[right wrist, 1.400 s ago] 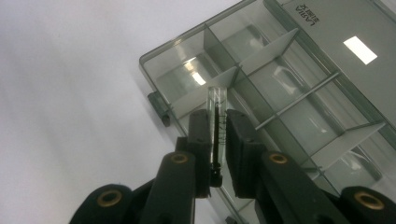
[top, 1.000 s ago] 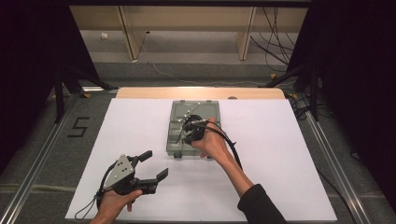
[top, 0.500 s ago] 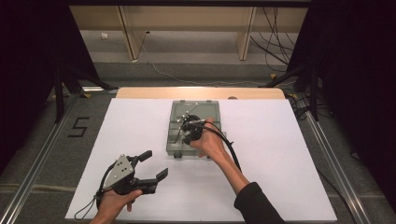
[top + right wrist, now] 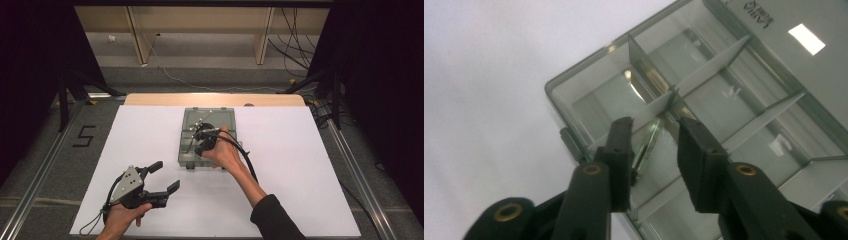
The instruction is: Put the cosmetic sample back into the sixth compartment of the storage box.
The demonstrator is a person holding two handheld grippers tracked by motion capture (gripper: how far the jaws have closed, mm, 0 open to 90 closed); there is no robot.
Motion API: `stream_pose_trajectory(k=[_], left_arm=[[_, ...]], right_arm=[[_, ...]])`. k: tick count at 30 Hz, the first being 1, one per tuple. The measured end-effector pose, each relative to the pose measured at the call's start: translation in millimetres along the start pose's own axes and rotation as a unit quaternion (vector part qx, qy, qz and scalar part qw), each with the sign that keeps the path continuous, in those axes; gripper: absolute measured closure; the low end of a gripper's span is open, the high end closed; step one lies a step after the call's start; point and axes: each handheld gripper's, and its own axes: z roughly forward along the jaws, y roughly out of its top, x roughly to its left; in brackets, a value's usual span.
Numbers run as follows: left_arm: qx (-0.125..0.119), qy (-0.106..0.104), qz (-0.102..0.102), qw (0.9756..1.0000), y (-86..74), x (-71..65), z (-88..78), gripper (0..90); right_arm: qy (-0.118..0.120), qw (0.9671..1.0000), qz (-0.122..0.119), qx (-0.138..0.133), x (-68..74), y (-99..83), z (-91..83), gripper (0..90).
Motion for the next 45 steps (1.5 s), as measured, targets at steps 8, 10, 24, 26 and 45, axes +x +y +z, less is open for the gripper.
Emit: stream_pose_trajectory(k=[8,10,24,26,45], left_arm=[[0.001,0.0,0.001,1.0,0.0,0.0,0.1,15.7],[0.0,0.0,0.001,1.0,-0.1,-0.1,0.0,15.7],[0.002,0.019,0.034,0.9993,1.3,3.8,-1.4,15.7],[0.004,0.017,0.03,0.9994,1.1,3.3,-1.5,15.7],[0.003,0.018,0.033,0.9993,1.5,3.4,-2.2,15.7]], right_arm=[[-0.005,0.9998,-0.011,-0.016,2.6,-1.9,-11.7,53.1],[-0.005,0.9997,-0.013,-0.019,3.5,-2.9,-14.9,51.0],[0.011,0.997,-0.034,-0.07,9.5,-20.3,-32.9,38.9],[0.013,0.9963,-0.031,-0.079,10.1,-23.6,-36.3,37.5],[0.006,0.9866,-0.036,-0.159,11.9,-42.4,-53.0,32.8]])
